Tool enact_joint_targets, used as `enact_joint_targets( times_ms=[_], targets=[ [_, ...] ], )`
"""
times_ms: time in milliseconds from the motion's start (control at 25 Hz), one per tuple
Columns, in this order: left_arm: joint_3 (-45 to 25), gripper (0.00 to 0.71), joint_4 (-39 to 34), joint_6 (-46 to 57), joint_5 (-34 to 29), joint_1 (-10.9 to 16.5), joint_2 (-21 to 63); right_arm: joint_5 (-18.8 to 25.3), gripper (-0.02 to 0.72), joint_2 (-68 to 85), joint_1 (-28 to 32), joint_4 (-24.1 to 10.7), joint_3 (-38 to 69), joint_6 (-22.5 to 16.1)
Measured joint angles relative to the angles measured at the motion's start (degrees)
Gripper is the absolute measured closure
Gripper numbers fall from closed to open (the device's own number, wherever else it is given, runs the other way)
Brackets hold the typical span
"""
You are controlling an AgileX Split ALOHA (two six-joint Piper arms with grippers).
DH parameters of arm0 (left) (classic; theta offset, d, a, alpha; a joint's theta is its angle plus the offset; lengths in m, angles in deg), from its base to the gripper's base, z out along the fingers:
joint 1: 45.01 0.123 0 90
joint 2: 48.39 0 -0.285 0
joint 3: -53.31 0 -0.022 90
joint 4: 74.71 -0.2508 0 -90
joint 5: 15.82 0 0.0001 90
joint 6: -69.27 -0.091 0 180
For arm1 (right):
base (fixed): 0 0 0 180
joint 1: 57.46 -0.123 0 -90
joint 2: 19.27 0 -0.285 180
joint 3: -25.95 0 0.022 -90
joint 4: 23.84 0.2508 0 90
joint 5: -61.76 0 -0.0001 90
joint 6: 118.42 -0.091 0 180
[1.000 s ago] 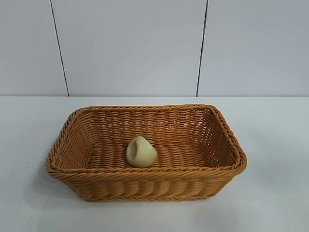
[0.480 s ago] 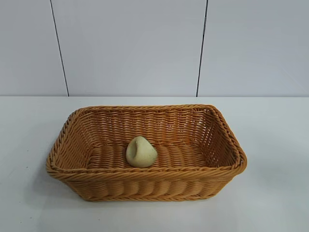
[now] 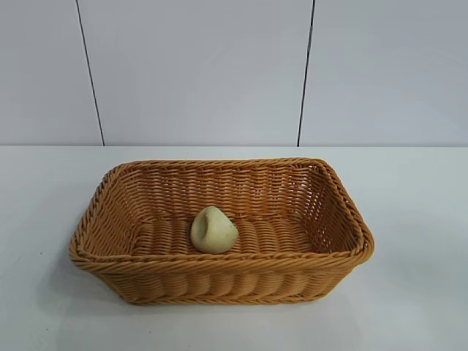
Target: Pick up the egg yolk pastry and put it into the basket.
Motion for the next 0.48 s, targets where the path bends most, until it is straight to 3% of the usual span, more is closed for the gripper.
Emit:
enact_joint_targets(
  times_ms=[480],
  targets=[
    [0.0,0.067,-0.4,0.0,0.0,0.0,0.0,0.0,0.057,0.0,0.0,0.0,0.0,0.0]
  ],
)
